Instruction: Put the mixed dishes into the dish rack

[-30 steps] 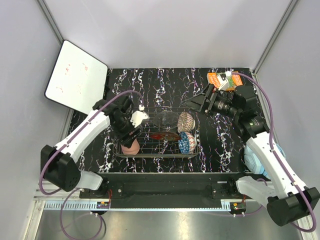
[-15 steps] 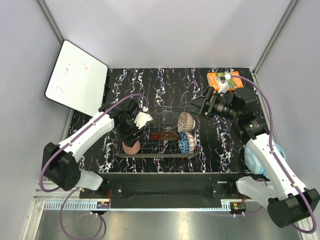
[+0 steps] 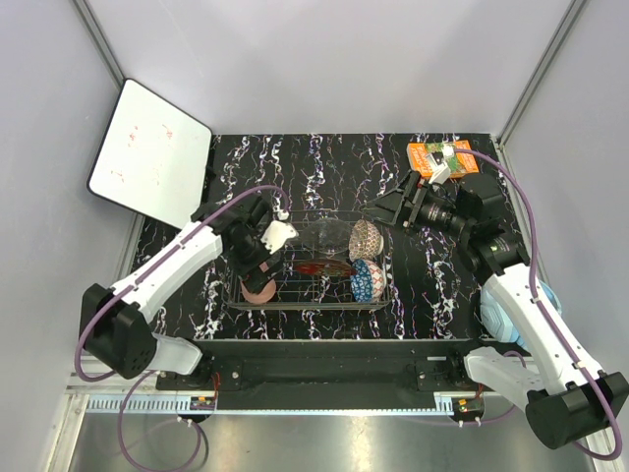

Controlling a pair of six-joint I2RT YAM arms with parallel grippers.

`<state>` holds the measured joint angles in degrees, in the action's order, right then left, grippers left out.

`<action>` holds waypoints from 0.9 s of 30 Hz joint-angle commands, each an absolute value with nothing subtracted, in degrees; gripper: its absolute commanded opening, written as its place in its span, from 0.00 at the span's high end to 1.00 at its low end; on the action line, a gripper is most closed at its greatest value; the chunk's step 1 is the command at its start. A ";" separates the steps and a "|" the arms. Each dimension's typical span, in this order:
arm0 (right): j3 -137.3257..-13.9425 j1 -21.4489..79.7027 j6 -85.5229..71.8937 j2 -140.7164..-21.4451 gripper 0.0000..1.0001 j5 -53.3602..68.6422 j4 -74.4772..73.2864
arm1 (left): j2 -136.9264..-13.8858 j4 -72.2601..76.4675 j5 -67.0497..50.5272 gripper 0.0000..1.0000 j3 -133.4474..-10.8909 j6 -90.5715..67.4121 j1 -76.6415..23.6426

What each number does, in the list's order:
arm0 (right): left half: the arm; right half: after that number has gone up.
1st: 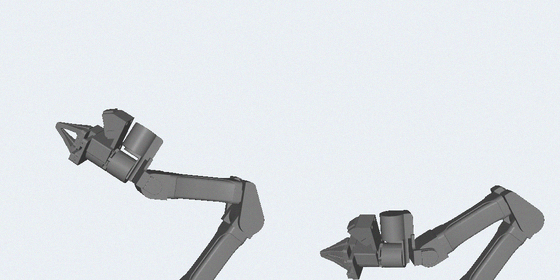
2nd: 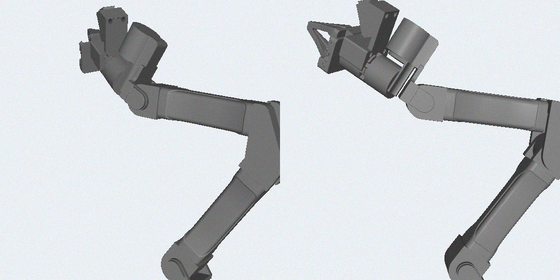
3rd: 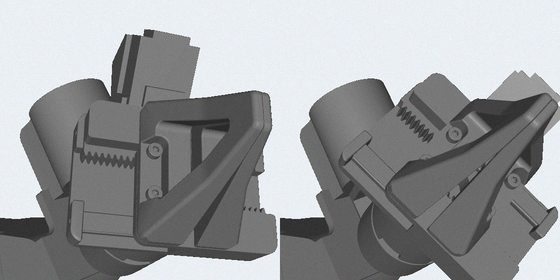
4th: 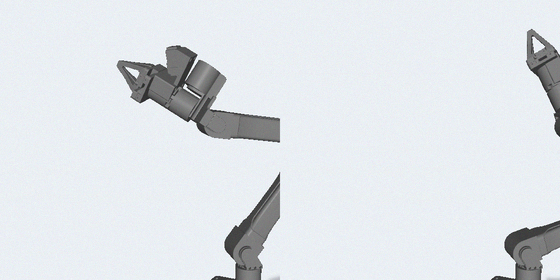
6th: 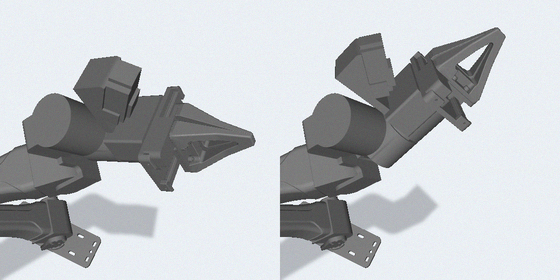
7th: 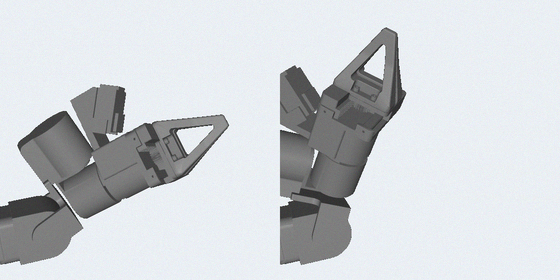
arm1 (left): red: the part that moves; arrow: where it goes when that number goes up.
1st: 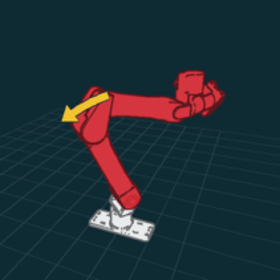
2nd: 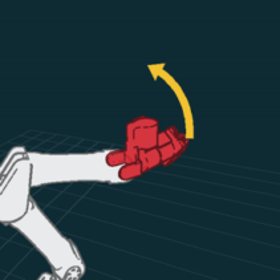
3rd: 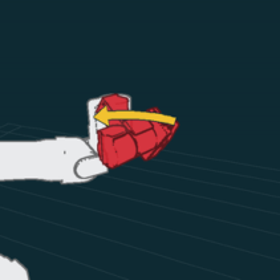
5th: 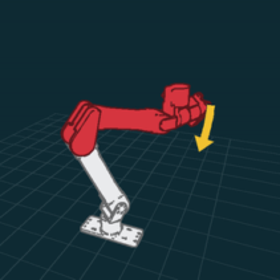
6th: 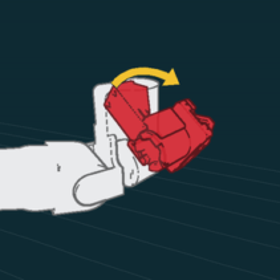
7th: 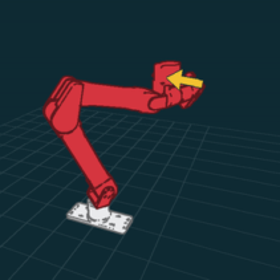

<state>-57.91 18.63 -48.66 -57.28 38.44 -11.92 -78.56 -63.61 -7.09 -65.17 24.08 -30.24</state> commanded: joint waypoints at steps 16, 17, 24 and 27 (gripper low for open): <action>-63.70 18.37 -36.34 -59.31 0.00 28.27 -26.30 | -69.61 -75.41 -5.81 0.01 -84.19 21.20 -30.50; -64.76 18.46 -34.04 -59.94 0.00 25.34 -29.32 | -69.09 -74.89 -3.89 0.01 -86.64 19.79 -30.59; -67.76 18.54 -23.74 -59.25 0.00 8.00 -39.90 | -66.53 -68.92 -4.83 0.01 -91.67 13.81 -24.63; -68.11 18.46 -23.73 -58.36 0.00 7.56 -40.43 | -65.13 -66.98 -5.89 0.01 -90.79 12.84 -22.24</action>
<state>-64.84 18.63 -28.56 -60.73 14.02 -36.75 -66.67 -71.46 -5.37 -90.04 16.34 -25.04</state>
